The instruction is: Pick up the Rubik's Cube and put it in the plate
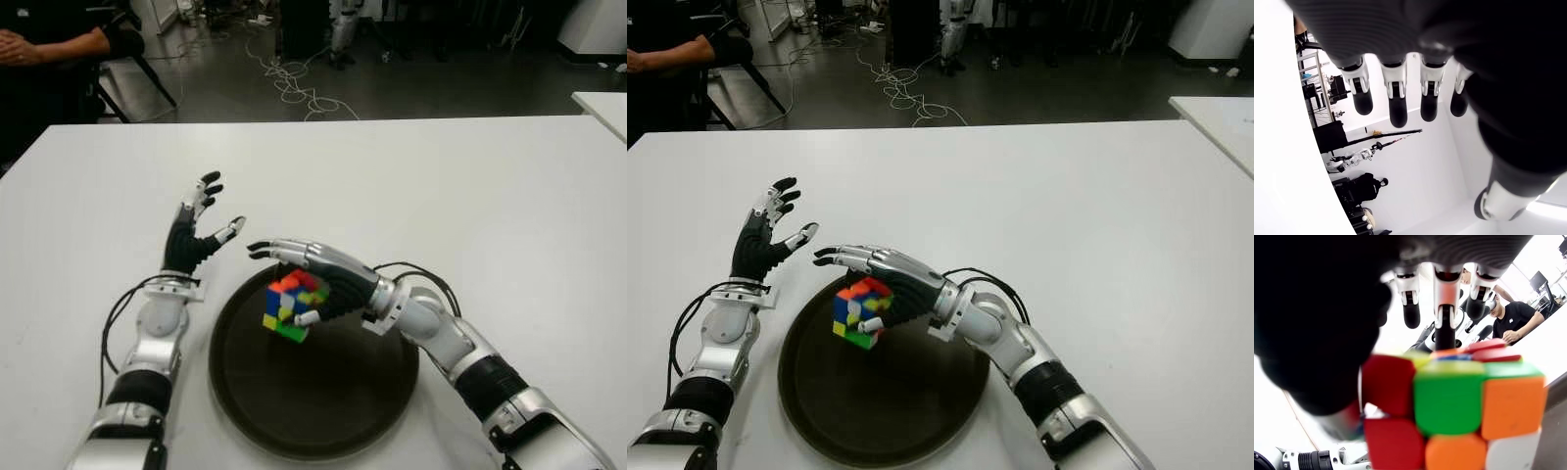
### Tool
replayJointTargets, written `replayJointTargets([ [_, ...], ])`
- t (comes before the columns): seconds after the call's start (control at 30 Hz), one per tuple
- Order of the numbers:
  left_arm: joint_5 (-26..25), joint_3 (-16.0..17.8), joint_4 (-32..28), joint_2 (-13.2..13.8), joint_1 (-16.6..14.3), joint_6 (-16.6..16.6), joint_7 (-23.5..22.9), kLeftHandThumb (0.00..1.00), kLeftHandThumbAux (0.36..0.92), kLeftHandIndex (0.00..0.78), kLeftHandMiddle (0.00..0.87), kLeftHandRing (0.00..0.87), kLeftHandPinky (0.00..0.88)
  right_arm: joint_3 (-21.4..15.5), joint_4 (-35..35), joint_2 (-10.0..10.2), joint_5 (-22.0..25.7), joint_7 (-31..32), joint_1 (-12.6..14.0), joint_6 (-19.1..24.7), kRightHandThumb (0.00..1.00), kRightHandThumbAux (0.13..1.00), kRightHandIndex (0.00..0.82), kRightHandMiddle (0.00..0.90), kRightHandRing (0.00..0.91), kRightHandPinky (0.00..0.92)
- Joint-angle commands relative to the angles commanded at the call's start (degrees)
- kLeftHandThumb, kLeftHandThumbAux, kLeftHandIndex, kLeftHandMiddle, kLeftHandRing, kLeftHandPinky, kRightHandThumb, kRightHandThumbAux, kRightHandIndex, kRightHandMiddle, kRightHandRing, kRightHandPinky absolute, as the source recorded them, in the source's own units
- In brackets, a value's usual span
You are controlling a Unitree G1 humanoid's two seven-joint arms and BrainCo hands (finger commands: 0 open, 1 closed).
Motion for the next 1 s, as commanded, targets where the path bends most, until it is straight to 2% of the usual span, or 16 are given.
replayJointTargets([
  [0.2, -0.1, 0.0, -0.2, 0.0, 0.0, 0.0, -0.1, 0.013, 0.755, 0.076, 0.112, 0.082, 0.050, 0.1, -0.1, -0.2, -0.2, 0.1, -0.1, -0.2, 0.000, 0.787, 0.043, 0.086, 0.076, 0.051],
  [0.33, -0.5, 0.1, -0.3, -0.1, 0.0, 0.5, -0.4, 0.040, 0.764, 0.079, 0.123, 0.095, 0.074, 0.2, -0.4, -0.6, -0.1, 0.6, -0.4, -0.5, 0.000, 0.781, 0.040, 0.078, 0.063, 0.029],
  [0.77, -1.2, 0.4, -0.2, -0.2, -0.1, 1.6, -1.2, 0.068, 0.724, 0.080, 0.121, 0.093, 0.067, 0.2, -1.7, -1.7, 0.7, 3.9, -0.9, 0.2, 0.000, 0.773, 0.038, 0.058, 0.025, 0.000],
  [1.0, -1.7, 0.6, 0.0, -0.3, -0.4, 1.8, -1.7, 0.083, 0.725, 0.087, 0.131, 0.096, 0.063, -0.3, -3.7, -2.8, 1.3, 6.3, -1.4, 1.4, 0.000, 0.750, 0.033, 0.042, 0.007, 0.000],
])
